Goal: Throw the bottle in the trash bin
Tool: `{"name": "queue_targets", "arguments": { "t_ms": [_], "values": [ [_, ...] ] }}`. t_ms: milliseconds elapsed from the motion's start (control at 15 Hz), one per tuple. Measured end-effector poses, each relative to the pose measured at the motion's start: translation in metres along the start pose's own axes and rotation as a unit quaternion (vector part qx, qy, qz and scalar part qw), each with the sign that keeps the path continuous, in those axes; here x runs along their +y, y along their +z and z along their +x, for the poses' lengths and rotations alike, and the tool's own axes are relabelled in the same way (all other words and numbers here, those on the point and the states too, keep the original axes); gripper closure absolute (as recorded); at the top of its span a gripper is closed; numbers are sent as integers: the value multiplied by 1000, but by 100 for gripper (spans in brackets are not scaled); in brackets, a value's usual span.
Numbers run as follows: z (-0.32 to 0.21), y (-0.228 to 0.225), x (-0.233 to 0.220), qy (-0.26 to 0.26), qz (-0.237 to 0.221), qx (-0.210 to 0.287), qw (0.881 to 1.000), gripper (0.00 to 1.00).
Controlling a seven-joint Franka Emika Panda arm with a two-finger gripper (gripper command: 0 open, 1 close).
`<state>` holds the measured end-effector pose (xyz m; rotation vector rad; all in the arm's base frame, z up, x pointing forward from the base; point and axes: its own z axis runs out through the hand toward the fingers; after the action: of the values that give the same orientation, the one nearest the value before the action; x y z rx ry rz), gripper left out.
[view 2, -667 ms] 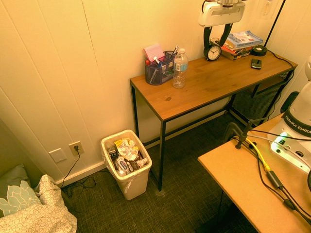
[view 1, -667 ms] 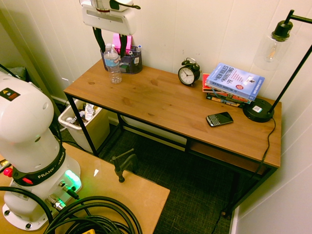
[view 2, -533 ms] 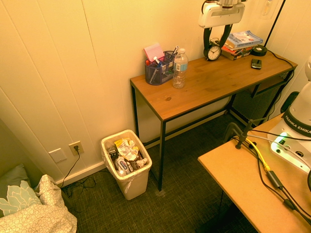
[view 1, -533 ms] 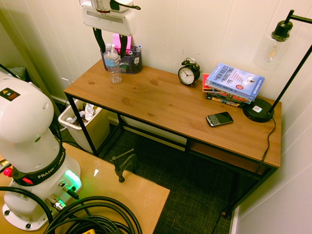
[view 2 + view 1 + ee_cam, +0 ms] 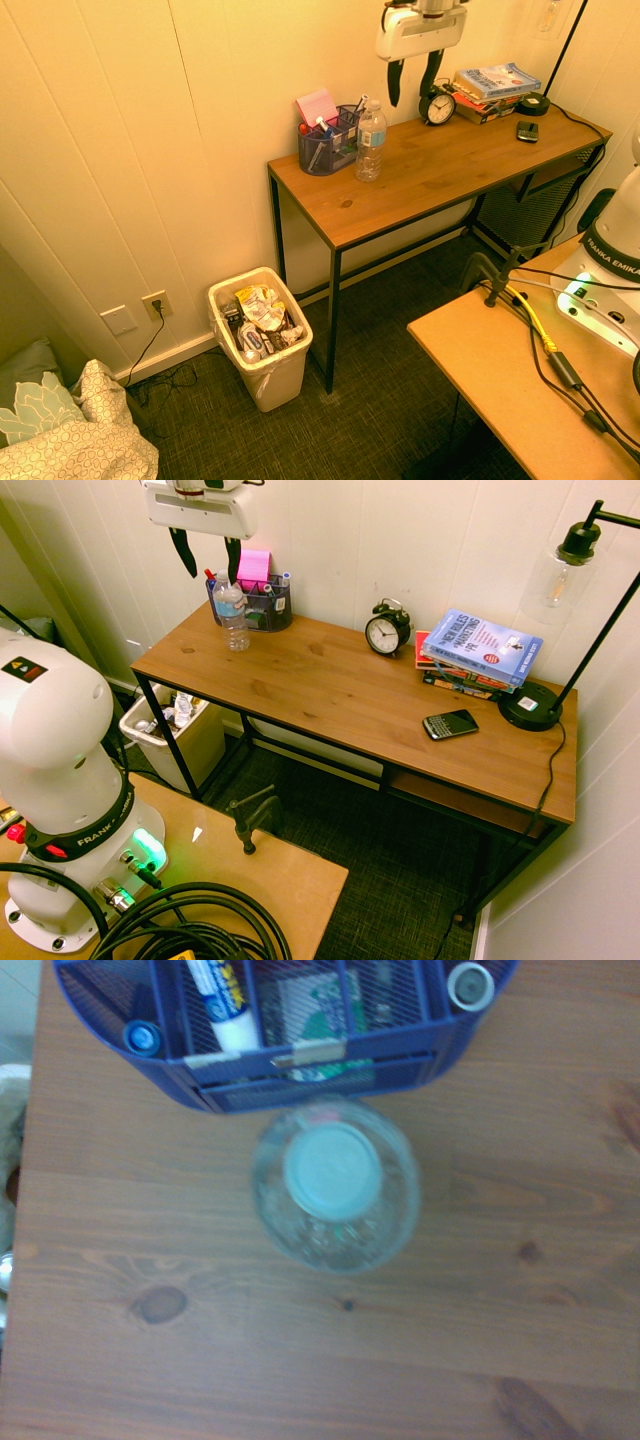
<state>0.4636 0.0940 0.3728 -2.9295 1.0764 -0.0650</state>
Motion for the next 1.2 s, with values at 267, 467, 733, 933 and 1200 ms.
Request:
{"name": "queue_targets", "arguments": {
  "t_ms": [267, 467, 733, 933, 1200],
  "values": [
    [15, 25, -49, -16, -16, -5, 1000, 0],
    [27, 43, -63, -14, -28, -16, 999, 0],
    [40, 63, -66, -5, -39, -26, 999, 100],
    [39, 70, -70, -10, -43, -28, 999, 100],
    [41, 68, -71, -9, -43, -27, 999, 100]
  ]
}}
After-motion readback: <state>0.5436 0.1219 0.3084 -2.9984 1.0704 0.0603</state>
